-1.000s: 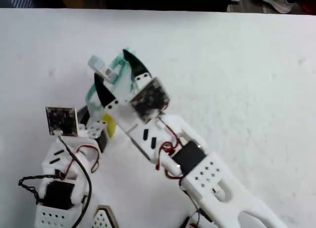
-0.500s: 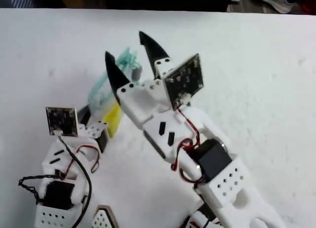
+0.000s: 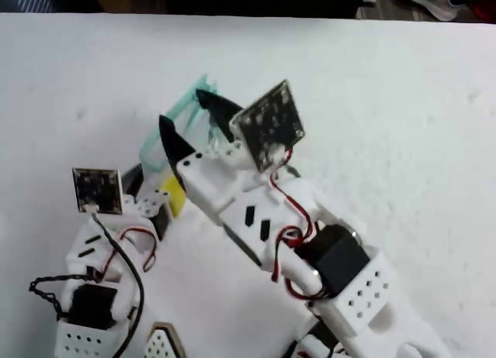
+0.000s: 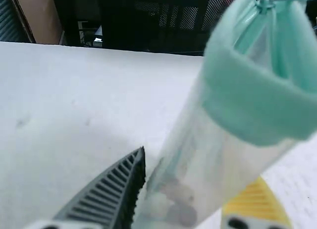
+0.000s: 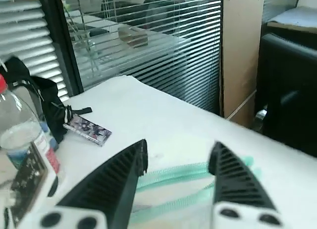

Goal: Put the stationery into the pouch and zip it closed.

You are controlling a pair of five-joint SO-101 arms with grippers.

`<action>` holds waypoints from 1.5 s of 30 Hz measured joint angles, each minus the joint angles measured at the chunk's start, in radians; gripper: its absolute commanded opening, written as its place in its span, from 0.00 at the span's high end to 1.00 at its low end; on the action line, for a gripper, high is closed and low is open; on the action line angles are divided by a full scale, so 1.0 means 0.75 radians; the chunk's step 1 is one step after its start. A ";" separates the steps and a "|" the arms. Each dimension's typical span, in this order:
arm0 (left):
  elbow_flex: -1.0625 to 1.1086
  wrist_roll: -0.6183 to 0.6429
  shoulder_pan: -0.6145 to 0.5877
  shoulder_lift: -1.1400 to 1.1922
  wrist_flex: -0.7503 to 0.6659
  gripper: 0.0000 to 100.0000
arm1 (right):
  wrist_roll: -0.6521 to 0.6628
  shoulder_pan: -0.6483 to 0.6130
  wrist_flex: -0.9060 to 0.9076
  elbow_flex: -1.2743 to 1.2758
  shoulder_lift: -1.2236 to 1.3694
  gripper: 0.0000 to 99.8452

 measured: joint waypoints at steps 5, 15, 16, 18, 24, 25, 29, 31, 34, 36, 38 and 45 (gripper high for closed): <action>0.008 -0.041 0.057 0.000 0.000 0.74 | -0.141 0.000 0.309 -0.260 0.192 0.62; 0.031 -0.092 0.088 -0.014 0.000 0.74 | -0.348 0.002 1.101 -0.914 0.681 0.54; 0.031 -0.092 0.088 -0.014 0.000 0.74 | -0.352 0.000 1.129 -0.972 0.720 0.54; 0.031 -0.092 0.088 -0.014 0.000 0.74 | -0.376 0.000 1.156 -1.070 0.784 0.54; 0.031 -0.092 0.088 -0.014 0.000 0.74 | -0.428 -0.002 1.197 -1.377 0.841 0.54; 0.031 -0.092 0.088 -0.014 0.000 0.74 | -0.430 -0.016 1.205 -1.432 0.839 0.54; 0.031 -0.092 0.092 -0.014 0.000 0.74 | -0.434 -0.082 1.219 -1.467 0.857 0.54; 0.031 -0.092 0.092 -0.014 0.000 0.74 | -0.438 -0.084 1.217 -1.432 0.900 0.54; 0.031 -0.092 0.092 -0.014 0.000 0.74 | -0.495 -0.078 1.201 -1.399 0.990 0.54; 0.031 -0.092 0.092 -0.014 0.000 0.74 | -0.524 -0.080 1.193 -1.399 1.052 0.54; 0.031 -0.092 0.092 -0.014 0.000 0.74 | -0.538 -0.082 1.187 -1.395 1.115 0.54; 0.031 -0.092 0.092 -0.012 0.000 0.74 | -0.544 -0.070 1.168 -1.395 1.215 0.58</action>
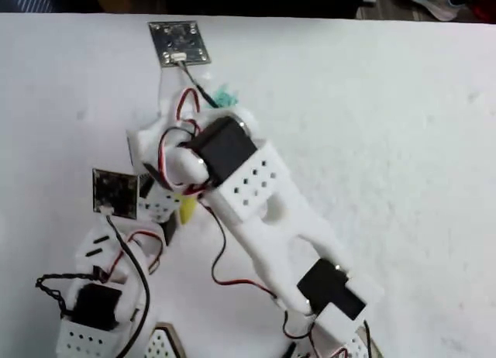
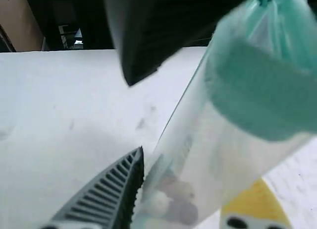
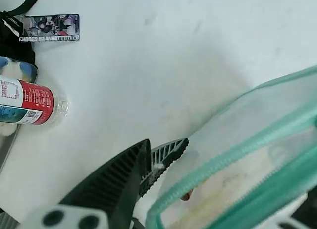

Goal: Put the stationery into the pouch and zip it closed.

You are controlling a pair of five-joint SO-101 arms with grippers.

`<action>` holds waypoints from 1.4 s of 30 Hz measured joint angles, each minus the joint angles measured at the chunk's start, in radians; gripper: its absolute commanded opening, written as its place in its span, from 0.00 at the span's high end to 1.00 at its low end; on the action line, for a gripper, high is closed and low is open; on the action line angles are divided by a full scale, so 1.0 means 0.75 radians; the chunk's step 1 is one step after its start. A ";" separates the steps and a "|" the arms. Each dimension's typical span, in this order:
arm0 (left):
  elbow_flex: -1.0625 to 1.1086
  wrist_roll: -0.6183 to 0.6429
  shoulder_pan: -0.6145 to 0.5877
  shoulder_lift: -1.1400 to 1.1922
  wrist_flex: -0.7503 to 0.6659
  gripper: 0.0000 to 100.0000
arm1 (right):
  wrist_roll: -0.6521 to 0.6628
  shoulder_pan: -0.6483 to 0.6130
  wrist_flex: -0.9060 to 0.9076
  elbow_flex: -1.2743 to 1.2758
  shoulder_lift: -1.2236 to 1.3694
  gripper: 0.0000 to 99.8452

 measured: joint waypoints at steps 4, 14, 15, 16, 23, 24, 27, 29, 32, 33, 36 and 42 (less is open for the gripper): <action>0.000 0.000 0.000 0.000 0.000 0.74 | 0.000 0.065 0.000 0.012 0.018 0.79; -0.008 0.004 0.008 0.010 0.031 0.74 | 0.031 0.315 0.000 0.014 0.020 0.98; -0.018 0.020 0.008 0.014 0.061 0.74 | 0.065 0.336 -0.004 0.014 0.020 0.98; -0.035 0.037 0.008 0.014 0.096 0.74 | 0.110 0.354 -0.010 0.014 0.020 0.98; -0.160 0.057 0.002 0.014 0.272 0.70 | 0.362 0.489 -0.014 -0.129 0.025 0.98; -0.174 0.057 0.002 0.012 0.286 0.70 | 0.389 0.509 -0.014 -0.164 0.025 0.98; -0.182 0.057 0.002 0.008 0.303 0.70 | 0.530 0.530 -0.004 -0.258 0.025 0.98; -0.182 0.057 0.002 0.008 0.305 0.70 | 0.712 0.518 0.045 -0.309 0.025 0.98; -0.182 0.057 -0.002 0.008 0.305 0.70 | 1.074 0.485 0.065 -0.325 0.025 0.98; -0.182 0.057 -0.014 0.008 0.305 0.70 | 1.199 0.483 0.065 -0.325 0.025 0.98; -0.182 0.057 -0.053 0.008 0.305 0.70 | 1.453 0.487 0.068 -0.276 -0.012 0.98; -0.182 0.061 -0.068 0.008 0.305 0.70 | 1.534 0.489 0.068 -0.008 -0.241 0.98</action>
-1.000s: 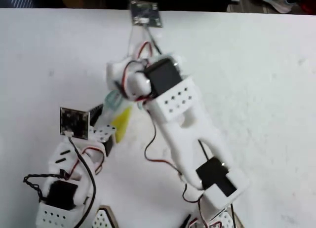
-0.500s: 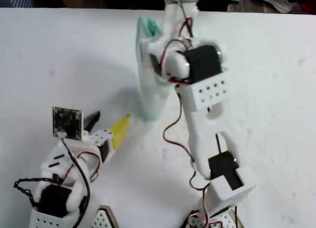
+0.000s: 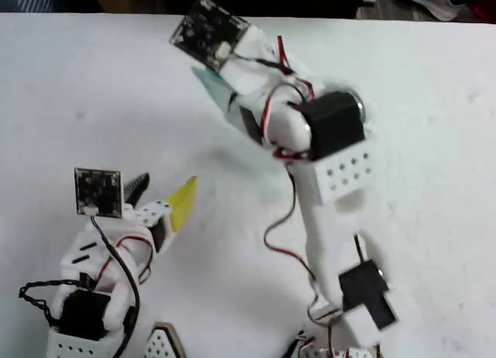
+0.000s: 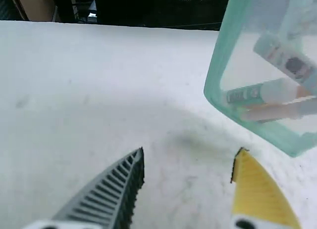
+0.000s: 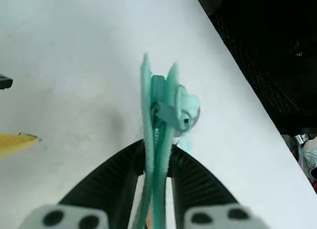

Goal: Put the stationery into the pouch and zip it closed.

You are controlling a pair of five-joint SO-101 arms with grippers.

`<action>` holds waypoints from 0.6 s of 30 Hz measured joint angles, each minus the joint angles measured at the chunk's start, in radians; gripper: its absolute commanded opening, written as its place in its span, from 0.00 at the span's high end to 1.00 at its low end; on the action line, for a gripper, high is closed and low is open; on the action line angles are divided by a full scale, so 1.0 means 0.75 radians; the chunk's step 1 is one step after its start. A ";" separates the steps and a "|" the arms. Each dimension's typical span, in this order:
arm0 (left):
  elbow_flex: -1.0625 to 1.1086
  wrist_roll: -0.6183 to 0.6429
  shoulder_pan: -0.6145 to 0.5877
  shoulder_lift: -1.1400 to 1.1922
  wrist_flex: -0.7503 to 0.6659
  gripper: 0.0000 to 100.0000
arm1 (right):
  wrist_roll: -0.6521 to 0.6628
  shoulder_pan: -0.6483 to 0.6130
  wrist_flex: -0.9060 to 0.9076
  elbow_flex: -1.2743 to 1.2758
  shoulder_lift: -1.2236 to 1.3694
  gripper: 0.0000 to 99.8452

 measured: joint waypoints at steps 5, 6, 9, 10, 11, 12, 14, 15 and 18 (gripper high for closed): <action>0.000 0.002 -0.002 0.000 0.000 0.70 | 0.170 -0.004 0.000 0.266 -0.219 0.98; 0.000 0.002 -0.002 0.000 0.000 0.70 | 0.237 -0.004 0.000 0.321 -0.264 0.98; 0.000 0.002 -0.002 0.000 0.000 0.70 | 0.434 -0.004 0.000 0.487 -0.415 0.98; 0.000 0.002 -0.002 0.000 0.000 0.70 | 0.495 -0.002 0.000 0.548 -0.471 0.98; 0.000 0.002 -0.002 0.000 0.000 0.70 | 0.554 -0.002 0.000 0.608 -0.528 0.98; 0.000 0.002 -0.002 0.000 0.000 0.70 | 0.610 -0.002 0.000 0.665 -0.581 0.98; 0.000 0.002 -0.002 0.000 0.000 0.70 | 0.702 -0.002 0.000 0.790 -0.683 0.98; 0.000 0.002 0.000 0.000 0.000 0.70 | 0.736 -0.002 0.000 0.847 -0.726 0.98; 0.000 -0.094 0.082 0.000 0.006 0.69 | 0.810 -0.002 0.000 0.992 -0.837 0.98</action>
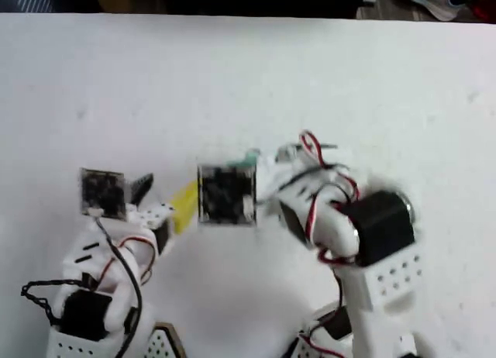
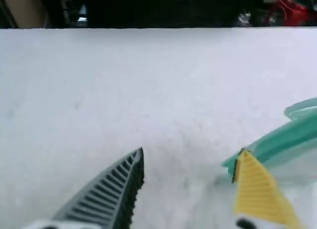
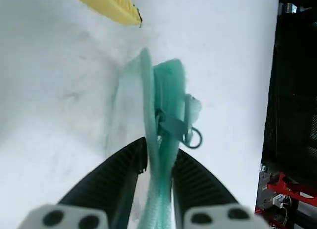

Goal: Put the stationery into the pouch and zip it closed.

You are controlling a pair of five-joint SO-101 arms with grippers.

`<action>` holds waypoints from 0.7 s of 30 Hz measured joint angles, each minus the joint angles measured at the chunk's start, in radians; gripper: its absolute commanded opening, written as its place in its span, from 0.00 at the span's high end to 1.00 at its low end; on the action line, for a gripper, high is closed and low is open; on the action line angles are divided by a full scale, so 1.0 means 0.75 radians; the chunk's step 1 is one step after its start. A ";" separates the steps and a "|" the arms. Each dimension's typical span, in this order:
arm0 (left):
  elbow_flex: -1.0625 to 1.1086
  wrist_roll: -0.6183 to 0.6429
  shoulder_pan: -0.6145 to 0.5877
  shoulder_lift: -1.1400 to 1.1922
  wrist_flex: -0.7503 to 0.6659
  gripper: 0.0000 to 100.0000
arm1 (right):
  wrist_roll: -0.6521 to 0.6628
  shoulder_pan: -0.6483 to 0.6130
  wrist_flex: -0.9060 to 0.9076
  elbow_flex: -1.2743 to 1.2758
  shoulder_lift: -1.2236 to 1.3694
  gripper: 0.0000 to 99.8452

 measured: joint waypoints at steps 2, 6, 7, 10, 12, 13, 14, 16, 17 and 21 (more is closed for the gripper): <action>0.000 -0.047 0.070 0.000 0.023 0.69 | 0.041 -0.002 0.000 0.059 -0.065 0.98; 0.000 -0.119 0.131 0.000 0.053 0.69 | 0.088 0.000 0.000 0.125 -0.162 0.98; 0.000 -0.131 0.137 0.000 0.053 0.69 | 0.102 -0.002 0.000 0.133 -0.176 0.98; -0.031 -0.170 0.188 0.004 0.090 0.69 | 0.149 -0.002 0.000 0.141 -0.194 0.98; -0.088 -0.203 0.205 -0.004 0.147 0.69 | 0.172 -0.002 0.000 0.141 -0.196 0.98; -0.125 -0.211 0.205 -0.008 0.180 0.69 | 0.180 -0.002 0.000 0.141 -0.196 0.98; -0.160 -0.215 0.205 -0.014 0.215 0.69 | 0.184 -0.002 0.000 0.141 -0.196 0.98; -0.221 -0.217 0.223 -0.020 0.276 0.69 | 0.186 -0.016 0.000 0.141 -0.196 0.98; -0.237 -0.217 0.231 -0.020 0.297 0.69 | 0.186 -0.043 0.000 0.141 -0.196 0.98; -0.245 -0.217 0.295 -0.023 0.325 0.67 | 0.186 -0.170 0.000 0.141 -0.215 0.98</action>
